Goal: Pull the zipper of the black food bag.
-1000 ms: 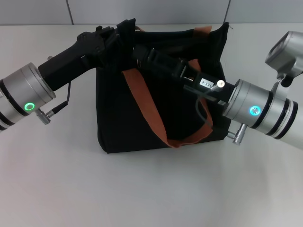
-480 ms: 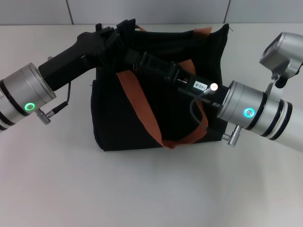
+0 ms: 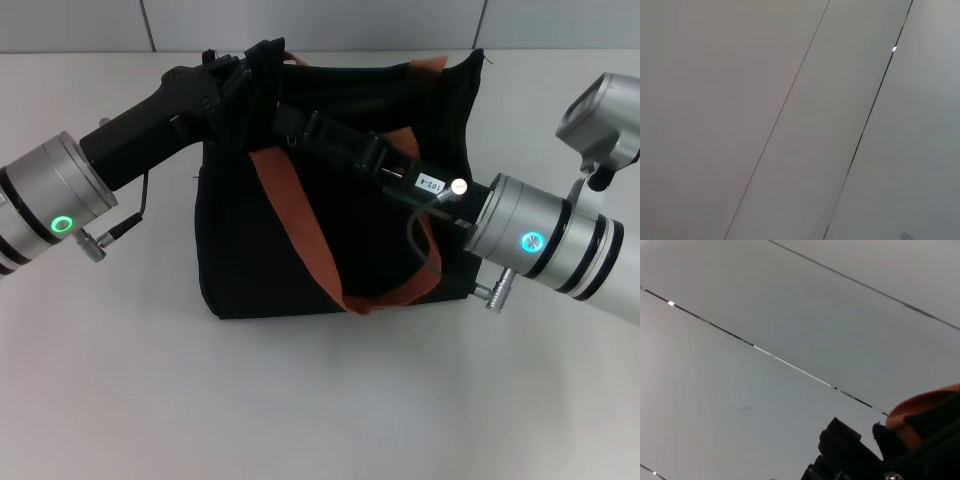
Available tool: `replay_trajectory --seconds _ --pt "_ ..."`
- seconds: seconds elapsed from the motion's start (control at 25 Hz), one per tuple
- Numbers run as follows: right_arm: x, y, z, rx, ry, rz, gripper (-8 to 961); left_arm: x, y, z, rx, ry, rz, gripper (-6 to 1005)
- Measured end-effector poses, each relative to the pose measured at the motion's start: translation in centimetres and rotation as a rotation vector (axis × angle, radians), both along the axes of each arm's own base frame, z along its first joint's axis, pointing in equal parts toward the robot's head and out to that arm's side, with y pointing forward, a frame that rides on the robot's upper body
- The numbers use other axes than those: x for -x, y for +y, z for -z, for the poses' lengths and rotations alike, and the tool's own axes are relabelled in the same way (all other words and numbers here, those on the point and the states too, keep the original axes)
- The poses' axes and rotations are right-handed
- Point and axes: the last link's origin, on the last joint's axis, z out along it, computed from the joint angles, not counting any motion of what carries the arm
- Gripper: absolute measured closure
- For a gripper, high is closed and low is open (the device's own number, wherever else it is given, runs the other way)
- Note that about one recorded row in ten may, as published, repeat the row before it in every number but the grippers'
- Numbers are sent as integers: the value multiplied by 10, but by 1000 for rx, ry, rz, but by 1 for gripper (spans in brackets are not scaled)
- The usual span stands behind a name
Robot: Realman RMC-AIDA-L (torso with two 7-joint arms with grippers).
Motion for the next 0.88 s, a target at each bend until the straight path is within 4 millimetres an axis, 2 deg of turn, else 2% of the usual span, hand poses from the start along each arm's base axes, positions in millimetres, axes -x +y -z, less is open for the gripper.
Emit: replay_trajectory --seconds 0.16,0.4,0.84,0.88 --pt "-1 -1 -1 -14 -3 -11 158 0 0 0 -2 0 0 967" --pt "-1 -1 -1 -16 -2 -5 343 0 0 0 -2 0 0 967" --pt "6 4 -2 5 -2 -25 823 0 -1 1 5 -2 4 967" --pt "4 5 -2 9 -8 -14 840 0 -1 1 5 -3 4 967"
